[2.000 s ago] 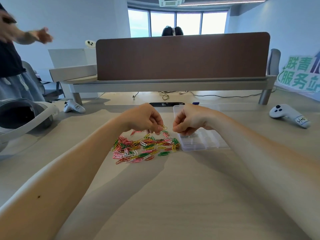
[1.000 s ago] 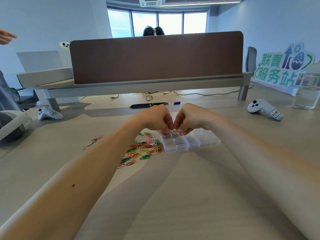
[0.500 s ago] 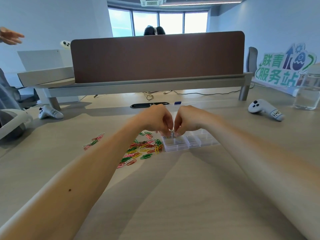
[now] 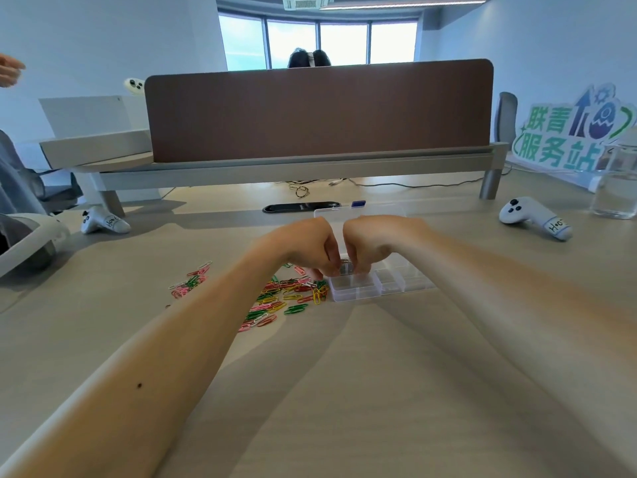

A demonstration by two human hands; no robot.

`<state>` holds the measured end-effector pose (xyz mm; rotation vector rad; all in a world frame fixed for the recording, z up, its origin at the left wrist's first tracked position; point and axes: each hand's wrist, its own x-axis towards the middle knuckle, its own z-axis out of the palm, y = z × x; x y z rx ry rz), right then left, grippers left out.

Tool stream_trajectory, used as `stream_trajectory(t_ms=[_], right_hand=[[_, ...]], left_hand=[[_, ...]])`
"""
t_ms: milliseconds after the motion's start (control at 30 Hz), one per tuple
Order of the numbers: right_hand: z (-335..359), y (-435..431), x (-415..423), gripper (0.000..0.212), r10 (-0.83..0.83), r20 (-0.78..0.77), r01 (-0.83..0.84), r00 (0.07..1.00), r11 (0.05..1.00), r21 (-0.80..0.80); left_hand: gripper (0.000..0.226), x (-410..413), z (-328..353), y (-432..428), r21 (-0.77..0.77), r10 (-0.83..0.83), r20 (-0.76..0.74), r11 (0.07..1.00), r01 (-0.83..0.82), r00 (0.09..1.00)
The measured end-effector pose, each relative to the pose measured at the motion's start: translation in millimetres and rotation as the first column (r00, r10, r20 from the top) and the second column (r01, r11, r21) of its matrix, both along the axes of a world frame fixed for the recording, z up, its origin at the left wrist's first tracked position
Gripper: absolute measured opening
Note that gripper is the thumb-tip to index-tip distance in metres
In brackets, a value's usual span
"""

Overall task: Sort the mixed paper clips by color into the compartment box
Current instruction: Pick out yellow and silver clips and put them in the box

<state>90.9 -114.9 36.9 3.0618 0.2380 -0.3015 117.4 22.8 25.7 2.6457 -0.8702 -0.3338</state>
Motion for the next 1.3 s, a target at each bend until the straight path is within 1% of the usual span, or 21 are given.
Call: stream_trajectory(t_ms=[100,200,333,400,567,667,867,1000,1067,1167,1233,1300], right_hand=[[4.4,-4.9,-3.5,0.023,0.002,-0.039,0.000,0.999,0.999,0.049],[2.5,-7.5,-2.7,0.015,0.014,-0.022,-0.013,1.000,0.998,0.059],[0.1,-9.5,-0.9,0.015,0.031,-0.015,-0.030,0.999,0.997,0.074],[0.5,-12.9,-1.9,0.008,0.040,-0.015,-0.038,0.999,0.992,0.117],[2.3,-21.4,-5.5,0.005,0.055,-0.051,-0.037,0.997,0.954,0.299],[3.1,-25.3,-8.4,0.006,0.058,-0.047,-0.038,0.997,0.934,0.355],[3.2,-31.9,-10.3,0.008,0.047,-0.059,-0.016,0.997,0.894,0.448],[2.4,-33.5,-13.2,0.010,0.036,-0.050,-0.010,0.998,0.895,0.446],[2.5,-36.5,-15.0,0.011,0.022,-0.025,-0.009,0.999,0.895,0.446],[1.4,-44.0,-15.3,0.012,-0.013,0.013,0.005,1.000,0.861,0.508],[0.1,-47.1,-14.4,0.012,-0.023,0.028,0.004,0.999,0.838,0.546],[-0.8,-47.1,-15.1,0.011,-0.020,0.028,0.001,0.999,0.835,0.550]], left_hand=[[0.015,-0.9,0.1,1.2,0.000,-0.001,-0.010,1.000,0.001,1.000],[0.016,-1.7,1.0,0.7,0.008,-0.010,0.001,1.000,0.010,1.000],[0.019,-2.2,2.1,0.6,0.030,-0.032,0.028,0.999,0.031,0.999],[0.021,-2.7,1.8,0.2,0.028,-0.055,0.064,0.998,0.053,0.996],[0.025,-4.9,-2.3,-6.5,0.054,-0.117,0.232,0.993,0.107,0.966],[0.028,-5.1,-2.7,-9.1,0.053,-0.117,0.250,0.993,0.108,0.961],[0.025,-6.7,-1.3,-7.7,0.032,-0.125,0.235,0.992,0.121,0.964],[0.020,-8.1,0.4,-6.0,0.046,-0.149,0.236,0.989,0.143,0.960],[0.018,-8.1,3.1,-3.2,0.031,-0.149,0.207,0.989,0.145,0.967],[0.017,-10.0,7.4,2.6,0.003,-0.161,0.128,0.987,0.162,0.979],[0.016,-12.6,8.5,5.1,0.017,-0.188,0.048,0.982,0.187,0.981],[0.015,-16.0,7.5,4.5,0.036,-0.206,0.004,0.978,0.206,0.979]])
